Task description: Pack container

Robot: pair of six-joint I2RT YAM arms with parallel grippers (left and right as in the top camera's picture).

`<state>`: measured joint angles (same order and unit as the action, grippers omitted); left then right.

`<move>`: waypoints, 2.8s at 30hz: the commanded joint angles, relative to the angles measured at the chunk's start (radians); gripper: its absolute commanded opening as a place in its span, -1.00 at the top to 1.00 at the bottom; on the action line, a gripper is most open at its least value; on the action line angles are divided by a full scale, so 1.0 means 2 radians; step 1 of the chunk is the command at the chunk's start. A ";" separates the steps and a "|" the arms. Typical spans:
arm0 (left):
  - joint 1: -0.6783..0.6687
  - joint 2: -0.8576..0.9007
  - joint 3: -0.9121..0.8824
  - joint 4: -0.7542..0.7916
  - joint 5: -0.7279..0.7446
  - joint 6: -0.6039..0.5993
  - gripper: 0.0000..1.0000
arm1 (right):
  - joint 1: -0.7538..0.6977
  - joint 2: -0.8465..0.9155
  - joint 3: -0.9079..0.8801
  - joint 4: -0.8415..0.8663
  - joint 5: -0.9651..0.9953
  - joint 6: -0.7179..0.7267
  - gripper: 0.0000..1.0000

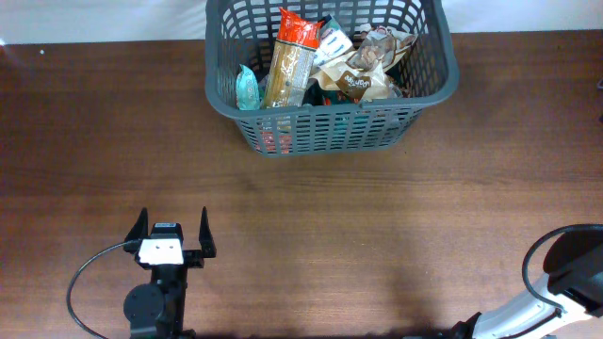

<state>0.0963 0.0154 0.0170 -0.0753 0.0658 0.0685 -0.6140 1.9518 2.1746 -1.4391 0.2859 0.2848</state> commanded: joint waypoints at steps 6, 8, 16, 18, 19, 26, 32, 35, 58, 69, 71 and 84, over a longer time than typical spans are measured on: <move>-0.002 -0.005 -0.004 -0.001 -0.007 0.008 -0.98 | -0.001 -0.006 -0.001 0.000 0.001 0.005 -0.98; -0.002 -0.005 -0.004 -0.001 -0.007 0.008 -0.98 | -0.001 -0.006 -0.001 0.000 0.001 0.005 -0.97; -0.002 -0.005 -0.004 -0.001 -0.007 0.008 -0.99 | -0.001 -0.006 -0.001 0.000 0.001 0.005 -0.98; -0.002 -0.005 -0.004 -0.001 -0.007 0.008 -0.99 | -0.001 -0.006 -0.001 0.000 0.001 0.005 -0.98; -0.002 -0.005 -0.004 -0.001 -0.007 0.008 -0.99 | -0.001 -0.006 -0.001 0.000 0.001 0.005 -0.98; -0.002 -0.005 -0.004 -0.001 -0.007 0.008 -0.99 | -0.001 -0.021 -0.001 0.000 0.001 0.005 -0.98; -0.002 -0.005 -0.004 -0.001 -0.007 0.008 -0.99 | -0.001 -0.064 -0.001 0.000 0.001 0.005 -0.98; -0.002 -0.005 -0.004 -0.001 -0.007 0.008 -0.98 | 0.000 -0.086 -0.001 0.000 0.001 0.005 -0.98; -0.002 -0.005 -0.004 -0.001 -0.007 0.008 -0.99 | 0.018 -0.239 -0.012 -0.001 -0.033 0.004 -0.98; -0.002 -0.005 -0.004 -0.001 -0.007 0.008 -0.99 | 0.162 -0.369 -0.184 0.254 -0.033 0.005 -0.98; -0.002 -0.005 -0.004 -0.001 -0.007 0.008 -0.99 | 0.188 -0.407 -0.253 0.318 -0.033 0.005 -0.98; -0.002 -0.005 -0.004 -0.001 -0.007 0.008 -0.98 | 0.261 -0.609 -0.571 0.509 -0.033 0.005 -0.98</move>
<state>0.0963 0.0154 0.0170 -0.0784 0.0624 0.0685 -0.1116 0.8028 1.0958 -0.4603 0.2157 0.2890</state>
